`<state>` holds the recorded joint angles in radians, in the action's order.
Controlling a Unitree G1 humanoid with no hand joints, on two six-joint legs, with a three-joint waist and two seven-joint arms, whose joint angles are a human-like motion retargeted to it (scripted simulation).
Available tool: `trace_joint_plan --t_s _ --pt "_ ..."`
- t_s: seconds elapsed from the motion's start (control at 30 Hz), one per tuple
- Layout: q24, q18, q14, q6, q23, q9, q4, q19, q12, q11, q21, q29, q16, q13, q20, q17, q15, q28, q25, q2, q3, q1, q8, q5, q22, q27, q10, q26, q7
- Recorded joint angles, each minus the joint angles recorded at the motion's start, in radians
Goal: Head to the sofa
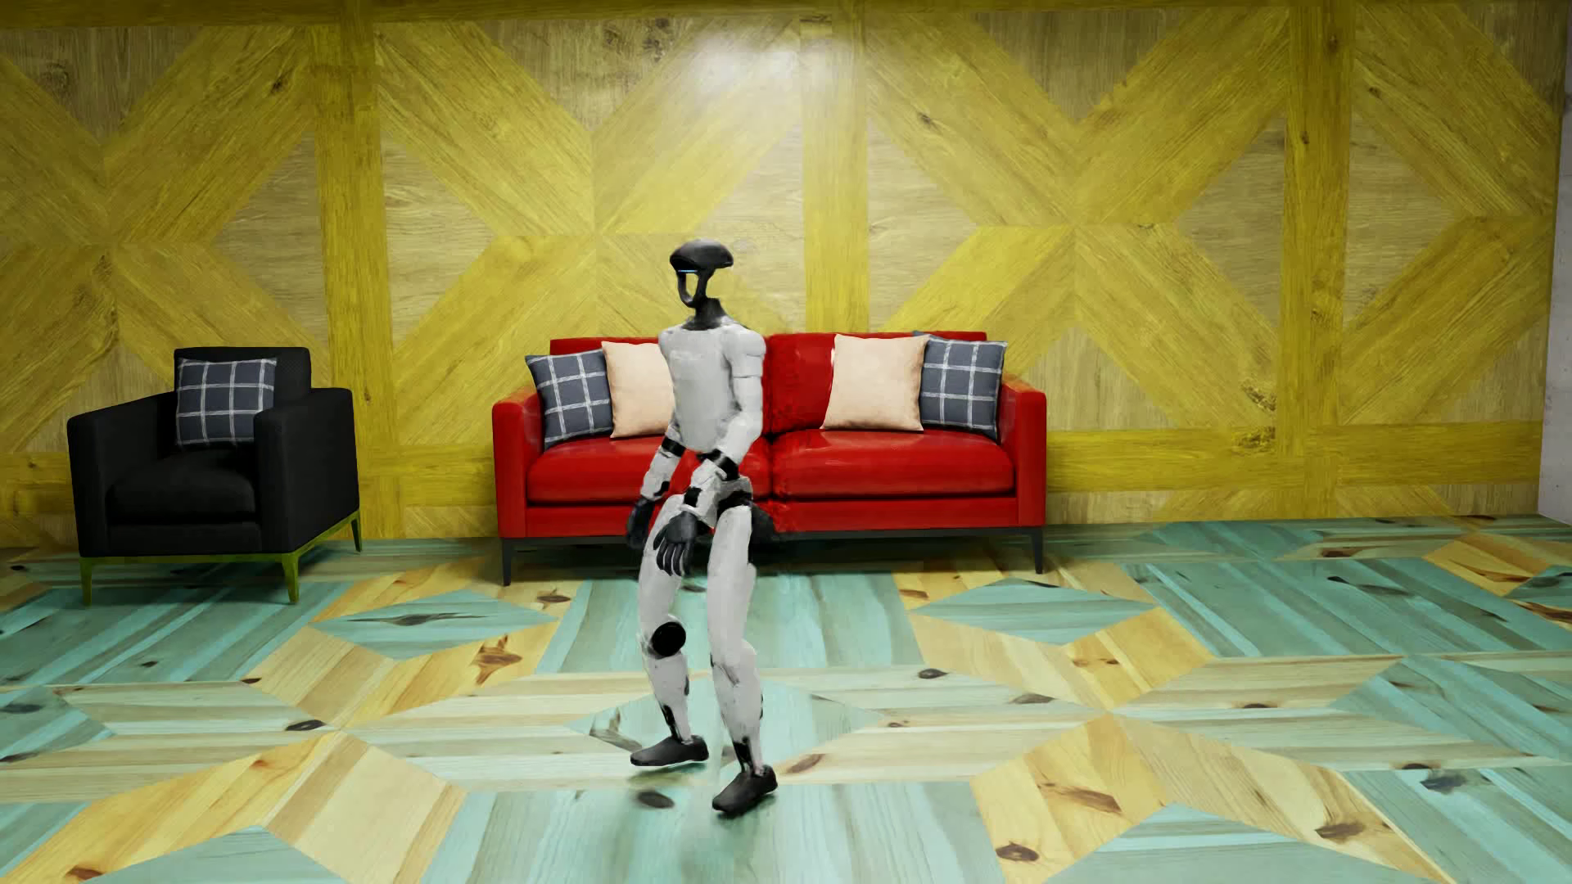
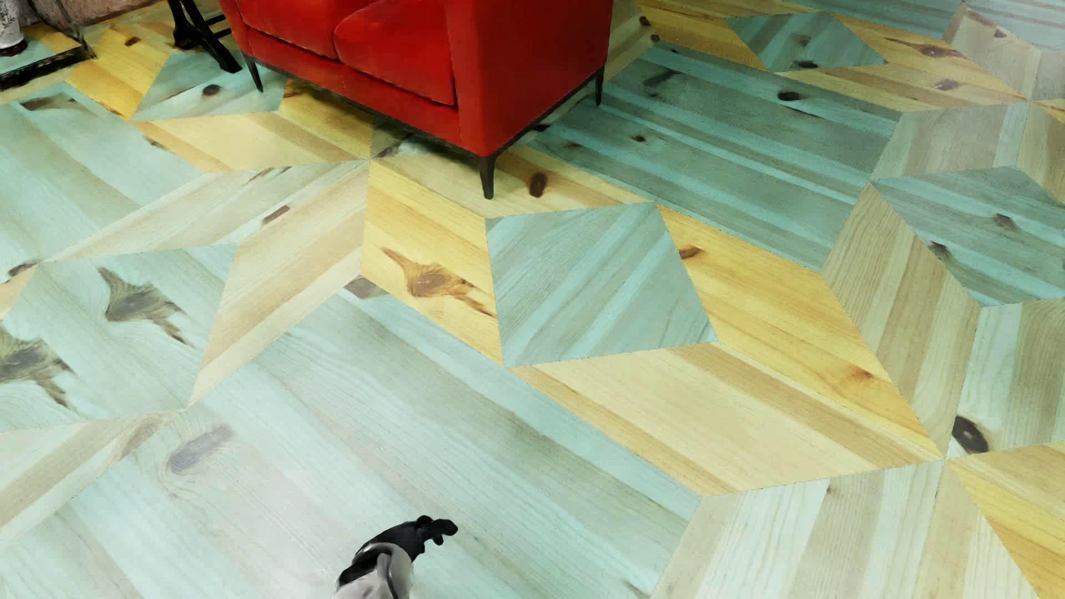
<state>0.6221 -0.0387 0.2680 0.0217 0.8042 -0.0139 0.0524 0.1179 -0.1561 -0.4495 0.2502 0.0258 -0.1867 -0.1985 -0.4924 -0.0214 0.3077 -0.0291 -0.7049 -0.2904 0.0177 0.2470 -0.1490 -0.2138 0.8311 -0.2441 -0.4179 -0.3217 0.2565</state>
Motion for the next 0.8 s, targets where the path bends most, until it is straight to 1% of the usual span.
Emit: trace_joint_plan --t_s 0.03,0.1,0.17,0.23,0.27,0.37,0.4,0.43,0.47,0.5,0.53,0.6,0.63,0.67,0.7,0.73,0.77,0.8 --pt "-0.009 0.003 -0.004 0.002 0.003 -0.004 0.008 -0.001 0.001 0.045 -0.017 -0.004 -0.003 0.011 0.017 0.000 -0.021 -0.022 -0.010 0.026 0.000 -0.010 -0.006 0.012 -0.008 -0.001 0.009 -0.008 0.001" --pt "-0.047 0.009 -0.009 -0.001 0.005 -0.008 0.028 0.007 0.036 0.098 -0.054 -0.016 0.009 0.038 0.079 -0.007 -0.049 -0.074 -0.030 0.052 -0.003 -0.024 -0.008 0.035 -0.034 -0.002 0.022 -0.013 0.011" --pt "-0.071 0.016 -0.013 -0.003 -0.016 -0.010 0.044 0.004 0.082 0.120 -0.088 -0.018 0.020 0.057 0.102 -0.015 -0.055 -0.090 -0.040 0.064 -0.006 -0.034 -0.005 0.053 -0.047 0.022 0.034 -0.007 0.020" --pt "-0.068 0.020 -0.013 -0.003 -0.040 -0.011 0.052 -0.004 0.120 0.104 -0.088 0.000 0.027 0.064 0.070 -0.010 -0.045 -0.065 -0.021 0.056 -0.008 -0.039 0.004 0.060 -0.019 0.033 0.035 -0.005 0.028" --pt "-0.061 0.023 -0.012 -0.002 -0.044 -0.012 0.054 -0.009 0.140 0.091 -0.092 0.013 0.030 0.073 0.045 -0.002 -0.038 -0.043 -0.012 0.050 -0.008 -0.039 0.009 0.062 0.002 0.031 0.033 -0.015 0.030" --pt "-0.030 0.029 -0.012 0.000 -0.053 -0.011 0.056 -0.019 0.179 0.062 -0.116 0.000 0.043 0.068 -0.047 -0.011 -0.021 0.045 -0.005 0.035 -0.009 -0.033 0.009 0.062 0.094 0.042 0.028 -0.042 0.026" --pt "-0.055 0.032 -0.013 0.001 -0.055 -0.010 0.055 -0.022 0.194 0.051 -0.115 -0.005 0.055 0.063 -0.041 -0.013 -0.014 0.058 -0.004 0.029 -0.009 -0.029 0.006 0.060 0.118 0.041 0.025 -0.054 0.022" --pt "-0.126 0.035 -0.014 0.001 -0.052 -0.008 0.054 -0.026 0.211 0.039 -0.114 -0.008 0.079 0.064 0.017 -0.012 -0.007 0.037 -0.005 0.022 -0.010 -0.024 0.002 0.057 0.122 0.036 0.023 -0.083 0.015" --pt "-0.170 0.040 -0.016 0.002 -0.049 -0.007 0.051 -0.029 0.228 0.023 -0.112 -0.012 0.086 0.064 0.051 -0.013 0.001 0.004 -0.006 0.015 -0.011 -0.019 -0.003 0.053 0.111 0.032 0.021 -0.088 0.007" --pt "-0.174 0.045 -0.016 0.003 -0.047 -0.005 0.048 -0.034 0.243 -0.001 -0.111 -0.016 0.080 0.063 0.047 -0.016 0.015 -0.022 -0.007 0.004 -0.012 -0.012 -0.009 0.047 0.093 0.030 0.015 -0.075 -0.003" --pt "-0.148 0.052 -0.016 0.005 -0.047 -0.002 0.043 -0.040 0.254 -0.037 -0.108 -0.020 0.055 0.056 0.017 -0.021 0.028 -0.031 -0.006 -0.013 -0.013 -0.003 -0.015 0.039 0.082 0.031 0.006 -0.052 -0.016" --pt "-0.102 0.070 -0.017 0.011 -0.053 0.004 0.029 -0.040 0.243 -0.145 -0.110 -0.019 0.016 0.043 -0.039 -0.029 0.047 -0.008 -0.005 -0.059 -0.014 0.018 -0.023 0.015 0.071 0.029 -0.014 -0.028 -0.052" --pt "-0.084 0.081 -0.022 0.015 -0.051 0.007 0.023 -0.019 0.220 -0.211 -0.110 -0.014 -0.001 0.041 -0.062 -0.025 0.043 0.012 -0.001 -0.089 -0.012 0.031 -0.006 0.008 0.077 0.022 -0.023 -0.028 -0.078" --pt "-0.069 0.094 -0.027 0.018 -0.051 0.010 0.015 0.019 0.191 -0.283 -0.107 -0.011 -0.017 0.040 -0.080 -0.023 0.034 0.029 0.009 -0.124 -0.009 0.047 0.043 0.013 0.086 0.019 -0.032 -0.030 -0.111" --pt "-0.059 0.109 -0.035 0.019 -0.055 0.013 0.008 0.080 0.157 -0.350 -0.101 0.007 -0.030 0.037 -0.091 -0.021 0.023 0.041 0.018 -0.155 -0.004 0.063 0.145 0.047 0.097 0.019 -0.039 -0.037 -0.151" --pt "-0.051 0.128 -0.043 0.019 -0.065 0.014 0.002 0.127 0.119 -0.399 -0.089 0.034 -0.041 0.033 -0.096 -0.017 0.026 0.045 0.033 -0.172 -0.001 0.082 0.287 0.117 0.107 0.023 -0.047 -0.047 -0.195" --pt "-0.046 0.150 -0.052 0.017 -0.066 0.015 0.000 0.130 0.086 -0.415 -0.085 0.051 -0.052 0.037 -0.092 -0.011 0.060 0.041 0.045 -0.148 -0.001 0.105 0.444 0.218 0.103 0.023 -0.057 -0.056 -0.243" --pt "-0.042 0.176 -0.065 0.013 -0.071 0.016 -0.001 0.130 0.049 -0.400 -0.086 0.052 -0.063 0.034 -0.086 -0.008 0.103 0.034 0.053 -0.092 0.000 0.131 0.600 0.312 0.094 0.024 -0.061 -0.055 -0.305"
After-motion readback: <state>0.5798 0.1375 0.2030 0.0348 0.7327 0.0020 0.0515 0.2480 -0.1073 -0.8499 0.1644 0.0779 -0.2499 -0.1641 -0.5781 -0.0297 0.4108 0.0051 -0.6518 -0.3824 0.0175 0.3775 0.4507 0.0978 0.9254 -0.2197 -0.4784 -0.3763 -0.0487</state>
